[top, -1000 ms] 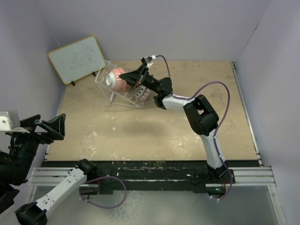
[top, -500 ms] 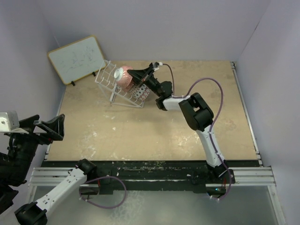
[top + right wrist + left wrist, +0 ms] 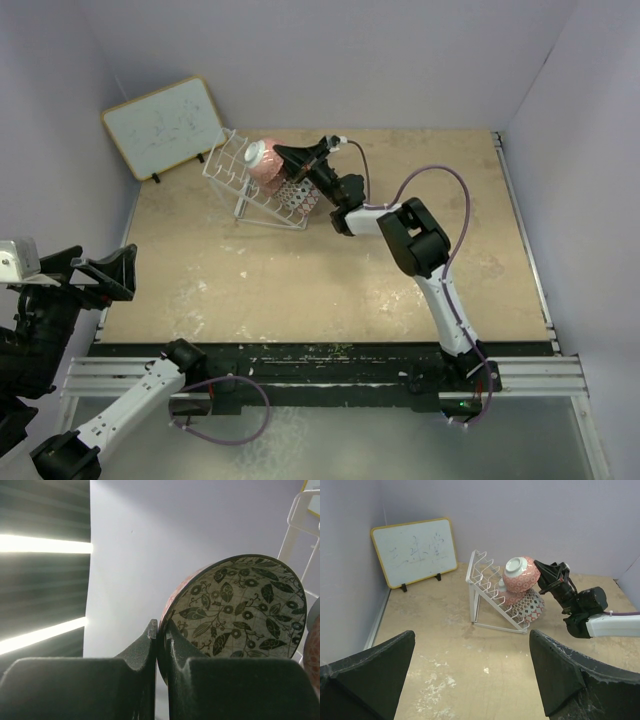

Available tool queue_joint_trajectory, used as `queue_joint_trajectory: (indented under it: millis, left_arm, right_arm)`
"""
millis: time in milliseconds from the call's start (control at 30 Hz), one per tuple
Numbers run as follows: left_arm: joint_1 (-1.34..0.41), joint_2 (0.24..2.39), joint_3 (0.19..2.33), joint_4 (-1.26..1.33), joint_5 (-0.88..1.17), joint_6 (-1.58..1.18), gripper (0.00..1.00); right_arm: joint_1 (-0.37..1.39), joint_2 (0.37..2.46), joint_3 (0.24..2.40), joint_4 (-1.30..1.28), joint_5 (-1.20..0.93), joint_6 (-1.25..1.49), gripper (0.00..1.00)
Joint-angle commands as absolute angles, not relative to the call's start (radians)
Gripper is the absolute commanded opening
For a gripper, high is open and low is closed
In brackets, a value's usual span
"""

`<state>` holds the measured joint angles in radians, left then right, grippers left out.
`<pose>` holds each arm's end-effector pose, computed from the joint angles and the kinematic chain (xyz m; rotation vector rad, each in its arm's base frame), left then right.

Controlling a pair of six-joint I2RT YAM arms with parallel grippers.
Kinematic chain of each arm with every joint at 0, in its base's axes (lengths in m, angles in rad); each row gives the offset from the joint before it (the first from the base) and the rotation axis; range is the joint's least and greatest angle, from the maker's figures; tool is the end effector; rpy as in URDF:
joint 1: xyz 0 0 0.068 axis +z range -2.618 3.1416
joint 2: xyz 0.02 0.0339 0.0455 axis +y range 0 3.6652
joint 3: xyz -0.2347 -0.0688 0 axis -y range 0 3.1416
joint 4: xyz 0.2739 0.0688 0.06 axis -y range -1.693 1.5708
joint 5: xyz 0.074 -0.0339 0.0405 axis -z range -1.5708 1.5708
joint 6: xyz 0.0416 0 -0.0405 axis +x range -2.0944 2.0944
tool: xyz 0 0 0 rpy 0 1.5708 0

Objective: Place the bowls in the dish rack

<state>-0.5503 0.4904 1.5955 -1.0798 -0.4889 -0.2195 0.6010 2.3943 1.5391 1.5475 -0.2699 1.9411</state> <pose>0.0043 0.0203 0.4985 -0.1319 1.5474 -0.2316 0.4102 0.2947 0.1785 0.4622 1.1285 2.4292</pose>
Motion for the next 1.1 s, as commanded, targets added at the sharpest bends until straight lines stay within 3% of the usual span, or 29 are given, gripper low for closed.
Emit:
queue_joint_trajectory:
  millis: [0, 500, 800, 1067]
  left_arm:
    - [-0.549, 0.502, 1.618, -1.065, -0.505, -0.202, 0.99]
    - [-0.552, 0.501, 1.611, -1.064, -0.514, -0.203, 0.99]
    - [-0.554, 0.502, 1.609, -1.061, -0.513, -0.209, 0.99]
    - [-0.555, 0.500, 1.613, -1.063, -0.515, -0.210, 0.99]
  right_arm:
    - [0.602, 2.415, 1.619, 1.939, -0.227, 2.000, 0.09]
    - [0.604, 2.430, 1.571, 1.934, -0.209, 2.014, 0.11]
    - [0.604, 2.427, 1.519, 1.896, -0.201, 2.016, 0.26]
    - [0.604, 2.339, 1.445, 1.806, -0.178, 1.975, 0.24]
